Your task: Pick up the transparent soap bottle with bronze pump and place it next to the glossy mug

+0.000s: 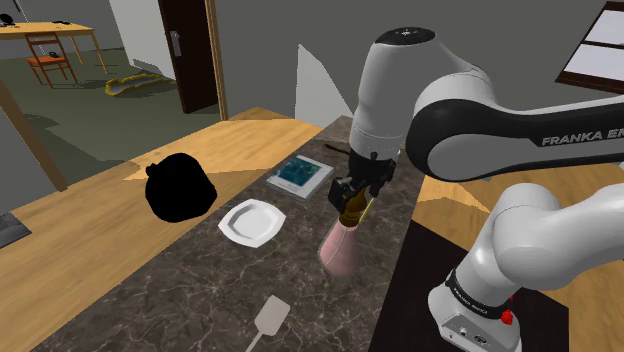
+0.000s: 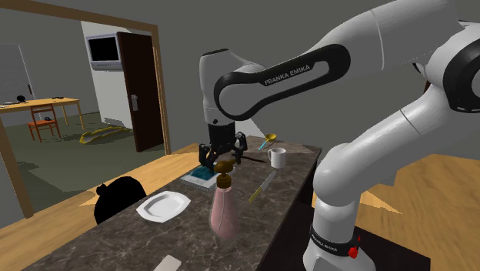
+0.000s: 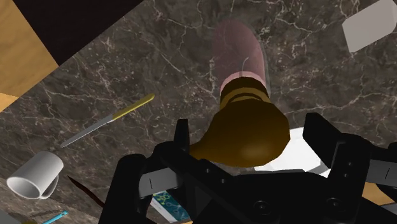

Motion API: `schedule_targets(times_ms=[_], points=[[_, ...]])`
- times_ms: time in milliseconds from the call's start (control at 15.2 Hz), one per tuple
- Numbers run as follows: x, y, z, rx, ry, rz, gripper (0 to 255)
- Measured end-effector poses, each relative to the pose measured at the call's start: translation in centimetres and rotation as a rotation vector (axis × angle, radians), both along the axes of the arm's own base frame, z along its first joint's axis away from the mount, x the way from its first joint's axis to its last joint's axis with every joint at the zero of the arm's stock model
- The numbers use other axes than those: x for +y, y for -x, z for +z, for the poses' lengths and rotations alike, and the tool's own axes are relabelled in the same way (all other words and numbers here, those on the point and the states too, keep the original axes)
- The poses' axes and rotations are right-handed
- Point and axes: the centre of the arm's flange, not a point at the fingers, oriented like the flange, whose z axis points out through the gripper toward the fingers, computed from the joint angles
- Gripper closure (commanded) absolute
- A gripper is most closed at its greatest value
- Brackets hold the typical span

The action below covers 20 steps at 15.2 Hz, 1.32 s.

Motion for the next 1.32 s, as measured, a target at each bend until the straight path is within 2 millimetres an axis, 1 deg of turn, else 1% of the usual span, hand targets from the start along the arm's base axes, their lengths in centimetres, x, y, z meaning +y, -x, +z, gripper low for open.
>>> schedule_targets(times_ms=[66, 132, 792, 924, 1320], points=[[0.0, 0.0, 0.0, 0.000, 0.000, 0.000, 0], [0.0, 0.0, 0.0, 0.000, 0.000, 0.000, 255], [0.0, 0.0, 0.0, 0.000, 0.000, 0.000, 255], [0.0, -0.1, 0.6, 0.000, 0.000, 0.000, 255], [0.0, -0.1, 3.7, 0.000, 0.000, 0.000, 255]])
